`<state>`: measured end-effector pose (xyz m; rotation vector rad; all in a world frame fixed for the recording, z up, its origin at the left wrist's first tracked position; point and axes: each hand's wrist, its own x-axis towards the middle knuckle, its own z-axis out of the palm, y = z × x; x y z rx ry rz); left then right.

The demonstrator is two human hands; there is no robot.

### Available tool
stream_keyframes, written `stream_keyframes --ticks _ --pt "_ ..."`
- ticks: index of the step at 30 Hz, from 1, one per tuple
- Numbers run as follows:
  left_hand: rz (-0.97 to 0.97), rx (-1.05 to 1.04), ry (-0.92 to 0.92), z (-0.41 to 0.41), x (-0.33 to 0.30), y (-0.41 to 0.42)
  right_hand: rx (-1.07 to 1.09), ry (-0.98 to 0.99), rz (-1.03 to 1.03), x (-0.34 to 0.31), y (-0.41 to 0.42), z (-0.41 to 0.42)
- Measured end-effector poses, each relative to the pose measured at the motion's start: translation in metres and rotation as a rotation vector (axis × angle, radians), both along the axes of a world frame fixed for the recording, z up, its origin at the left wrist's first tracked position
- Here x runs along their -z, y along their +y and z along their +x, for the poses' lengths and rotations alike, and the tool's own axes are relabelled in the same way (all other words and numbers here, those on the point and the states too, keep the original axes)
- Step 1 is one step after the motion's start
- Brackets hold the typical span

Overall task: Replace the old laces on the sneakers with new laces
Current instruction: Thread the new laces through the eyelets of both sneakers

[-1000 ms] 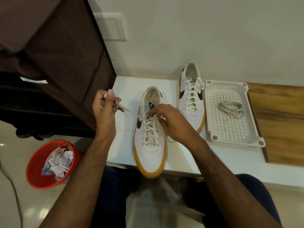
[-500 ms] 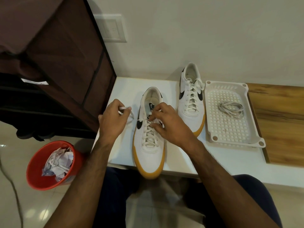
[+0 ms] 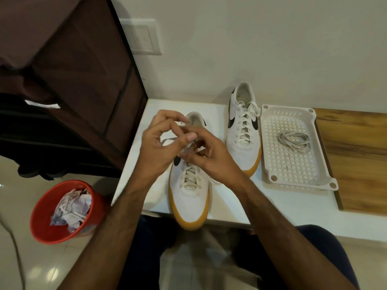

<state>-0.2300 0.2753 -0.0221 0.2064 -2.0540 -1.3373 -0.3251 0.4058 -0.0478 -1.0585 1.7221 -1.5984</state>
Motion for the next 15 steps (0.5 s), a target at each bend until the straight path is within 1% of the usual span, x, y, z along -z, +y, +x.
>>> stream_keyframes --ticks 1,2,4,7,10,12,15 --pt "0.030 0.043 -0.020 -0.001 0.002 0.003 -0.023 -0.051 -0.002 0.001 0.000 0.000" --pt "0.100 0.065 -0.036 -0.001 0.003 0.005 -0.042 -0.090 0.005 0.002 0.001 -0.001" --pt "0.289 0.065 -0.036 0.001 0.006 0.002 -0.057 -0.098 0.040 0.008 0.004 -0.007" --pt "0.555 0.009 0.061 0.008 0.005 -0.009 -0.030 -0.036 0.092 0.013 0.009 -0.016" --pt "0.785 0.041 0.186 0.013 -0.001 -0.018 -0.009 -0.050 0.103 0.015 0.012 -0.018" --pt "0.838 0.059 0.223 0.012 -0.003 -0.021 -0.035 -0.061 0.128 0.017 0.012 -0.017" --pt "0.777 0.047 0.155 0.009 -0.001 -0.019 -0.097 -0.112 0.154 0.017 0.011 -0.015"
